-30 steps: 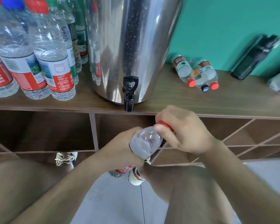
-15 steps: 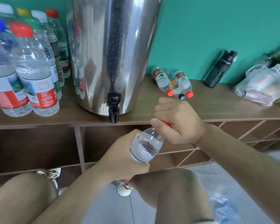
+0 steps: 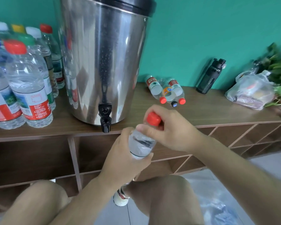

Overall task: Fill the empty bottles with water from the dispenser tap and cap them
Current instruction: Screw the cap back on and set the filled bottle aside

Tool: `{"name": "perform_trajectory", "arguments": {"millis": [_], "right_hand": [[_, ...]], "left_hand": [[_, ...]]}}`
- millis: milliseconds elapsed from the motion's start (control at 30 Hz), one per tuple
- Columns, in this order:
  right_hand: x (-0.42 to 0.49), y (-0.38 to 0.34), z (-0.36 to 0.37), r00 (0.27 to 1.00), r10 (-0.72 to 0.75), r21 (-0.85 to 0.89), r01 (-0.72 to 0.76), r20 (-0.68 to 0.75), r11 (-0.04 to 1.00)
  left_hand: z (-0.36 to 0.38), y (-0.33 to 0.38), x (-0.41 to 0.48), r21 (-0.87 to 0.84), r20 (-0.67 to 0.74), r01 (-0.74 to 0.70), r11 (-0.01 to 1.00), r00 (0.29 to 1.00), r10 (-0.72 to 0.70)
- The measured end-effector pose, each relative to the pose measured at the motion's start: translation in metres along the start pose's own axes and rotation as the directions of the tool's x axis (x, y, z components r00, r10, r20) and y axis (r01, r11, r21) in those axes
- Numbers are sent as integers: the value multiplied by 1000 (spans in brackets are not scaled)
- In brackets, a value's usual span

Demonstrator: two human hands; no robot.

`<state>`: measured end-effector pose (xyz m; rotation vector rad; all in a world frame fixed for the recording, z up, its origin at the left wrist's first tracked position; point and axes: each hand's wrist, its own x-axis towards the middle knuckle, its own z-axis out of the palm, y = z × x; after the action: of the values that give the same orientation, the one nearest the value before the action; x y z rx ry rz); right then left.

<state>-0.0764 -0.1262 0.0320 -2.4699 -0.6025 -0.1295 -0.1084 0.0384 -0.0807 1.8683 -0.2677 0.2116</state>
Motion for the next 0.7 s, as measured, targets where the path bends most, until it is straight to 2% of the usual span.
{"name": "perform_trajectory", "arguments": {"millis": [167, 300, 367, 500, 700], "right_hand": [[-8, -1, -2, 988, -70, 47, 78, -136, 996], [-1, -1, -9, 967, -65, 17, 71, -246, 997], [8, 1, -19, 953, -49, 8, 54, -301, 999], [41, 5, -43, 919, -33, -79, 2, -393, 997], [92, 36, -57, 926, 73, -141, -134, -369, 981]], "left_hand": [[9, 4, -5, 27, -80, -92, 995, 992, 94], [13, 8, -2, 181, -100, -155, 971, 980, 175], [16, 18, 9, 252, -109, -138, 958, 979, 170], [26, 33, 58, 270, -72, -144, 952, 983, 169], [49, 21, 129, 304, -106, -30, 952, 992, 65]]}}
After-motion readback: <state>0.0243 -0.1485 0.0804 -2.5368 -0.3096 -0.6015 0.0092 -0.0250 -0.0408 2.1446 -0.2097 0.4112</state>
